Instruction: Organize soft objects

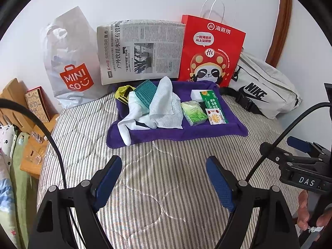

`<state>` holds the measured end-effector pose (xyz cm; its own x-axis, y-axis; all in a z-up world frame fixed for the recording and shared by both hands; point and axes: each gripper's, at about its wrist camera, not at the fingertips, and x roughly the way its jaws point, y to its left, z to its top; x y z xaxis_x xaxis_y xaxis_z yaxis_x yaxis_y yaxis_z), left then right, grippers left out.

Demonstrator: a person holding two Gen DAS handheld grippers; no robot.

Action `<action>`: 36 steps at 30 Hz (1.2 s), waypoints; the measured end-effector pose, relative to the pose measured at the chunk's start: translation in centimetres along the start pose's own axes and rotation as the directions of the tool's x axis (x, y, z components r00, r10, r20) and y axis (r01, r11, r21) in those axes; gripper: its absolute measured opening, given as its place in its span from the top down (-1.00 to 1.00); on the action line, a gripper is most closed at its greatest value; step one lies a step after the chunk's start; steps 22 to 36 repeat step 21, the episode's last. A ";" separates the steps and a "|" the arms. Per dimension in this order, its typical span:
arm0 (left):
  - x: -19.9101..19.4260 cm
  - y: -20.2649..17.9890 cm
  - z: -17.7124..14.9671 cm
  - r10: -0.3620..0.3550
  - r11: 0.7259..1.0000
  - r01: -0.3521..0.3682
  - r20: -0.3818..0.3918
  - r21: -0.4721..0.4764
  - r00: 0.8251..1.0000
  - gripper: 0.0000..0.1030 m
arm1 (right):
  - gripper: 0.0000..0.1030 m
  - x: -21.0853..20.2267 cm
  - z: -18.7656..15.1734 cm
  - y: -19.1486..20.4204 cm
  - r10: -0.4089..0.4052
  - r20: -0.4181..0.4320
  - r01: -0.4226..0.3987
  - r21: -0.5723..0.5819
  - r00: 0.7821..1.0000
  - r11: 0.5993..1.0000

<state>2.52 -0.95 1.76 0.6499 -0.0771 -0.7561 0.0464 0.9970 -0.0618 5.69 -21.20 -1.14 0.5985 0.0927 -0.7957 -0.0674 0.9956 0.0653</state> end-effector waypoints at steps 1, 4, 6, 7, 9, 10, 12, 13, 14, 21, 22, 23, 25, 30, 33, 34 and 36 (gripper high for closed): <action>0.0 0.0 0.0 0.001 1.000 -0.001 0.000 0.000 1.000 -0.60 | -0.96 0.0 0.0 0.0 0.000 -0.001 0.000 -0.001 1.000 1.000; -0.1 0.0 0.0 0.002 1.000 -0.002 0.001 -0.001 1.000 -0.60 | -0.96 -0.1 0.0 0.0 0.000 0.001 0.000 0.001 1.000 1.000; 0.0 0.0 0.0 0.002 1.000 -0.002 0.000 -0.002 1.000 -0.60 | -0.96 -0.1 0.0 0.1 -0.003 0.003 0.003 -0.001 1.000 1.000; 0.0 0.0 0.0 0.002 1.000 -0.002 -0.002 -0.002 1.000 -0.60 | -0.96 -0.1 0.0 0.1 -0.005 0.004 0.005 -0.003 1.000 1.000; -0.1 -0.1 -0.1 0.000 1.000 0.000 -0.001 -0.002 1.000 -0.60 | -0.96 -0.1 0.0 0.1 -0.007 0.005 0.007 -0.004 1.000 1.000; 0.0 0.0 0.0 -0.001 1.000 0.001 -0.001 -0.001 1.000 -0.60 | -0.96 -0.1 0.0 0.1 -0.006 0.004 0.006 -0.003 1.000 1.000; -0.1 -0.1 -0.1 0.002 1.000 -0.002 0.000 0.000 1.000 -0.60 | -0.96 -0.1 0.1 0.1 -0.007 0.006 0.007 0.000 1.000 1.000; -0.1 -0.1 -0.1 0.001 1.000 -0.001 0.000 -0.001 1.000 -0.60 | -0.96 -0.1 0.1 0.1 -0.009 0.006 0.009 -0.001 1.000 1.000; -0.1 -0.1 -0.1 0.000 1.000 0.000 0.002 -0.002 1.000 -0.60 | -0.96 0.0 0.1 0.1 -0.012 0.003 0.012 -0.002 1.000 1.000; 0.1 -0.1 -0.2 0.003 1.000 -0.003 0.001 -0.002 1.000 -0.67 | -0.96 0.1 0.0 0.1 -0.010 -0.002 0.010 -0.006 1.000 1.000; 0.1 -0.1 -0.2 0.003 1.000 -0.003 0.001 -0.002 1.000 -0.67 | -0.96 0.1 0.0 0.1 -0.010 -0.002 0.010 -0.006 1.000 1.000; 0.1 -0.1 -0.2 0.003 1.000 -0.003 0.001 -0.002 1.000 -0.67 | -0.96 0.1 0.0 0.1 -0.010 -0.002 0.010 -0.006 1.000 1.000; 0.1 -0.1 -0.2 0.003 1.000 -0.003 0.001 -0.002 1.000 -0.67 | -0.96 0.1 0.0 0.1 -0.010 -0.002 0.010 -0.006 1.000 1.000; 0.1 -0.1 -0.2 0.003 1.000 -0.003 0.001 -0.002 1.000 -0.67 | -0.96 0.1 0.0 0.1 -0.010 -0.002 0.010 -0.006 1.000 1.000; 0.1 -0.1 -0.2 0.003 1.000 -0.003 0.001 -0.002 1.000 -0.67 | -0.96 0.1 0.0 0.1 -0.010 -0.002 0.010 -0.006 1.000 1.000; 0.1 -0.1 -0.2 0.003 1.000 -0.003 0.001 -0.002 1.000 -0.67 | -0.96 0.1 0.0 0.1 -0.010 -0.002 0.010 -0.006 1.000 1.000; 0.1 -0.1 -0.2 0.003 1.000 -0.003 0.001 -0.002 1.000 -0.67 | -0.96 0.1 0.0 0.1 -0.010 -0.002 0.010 -0.006 1.000 1.000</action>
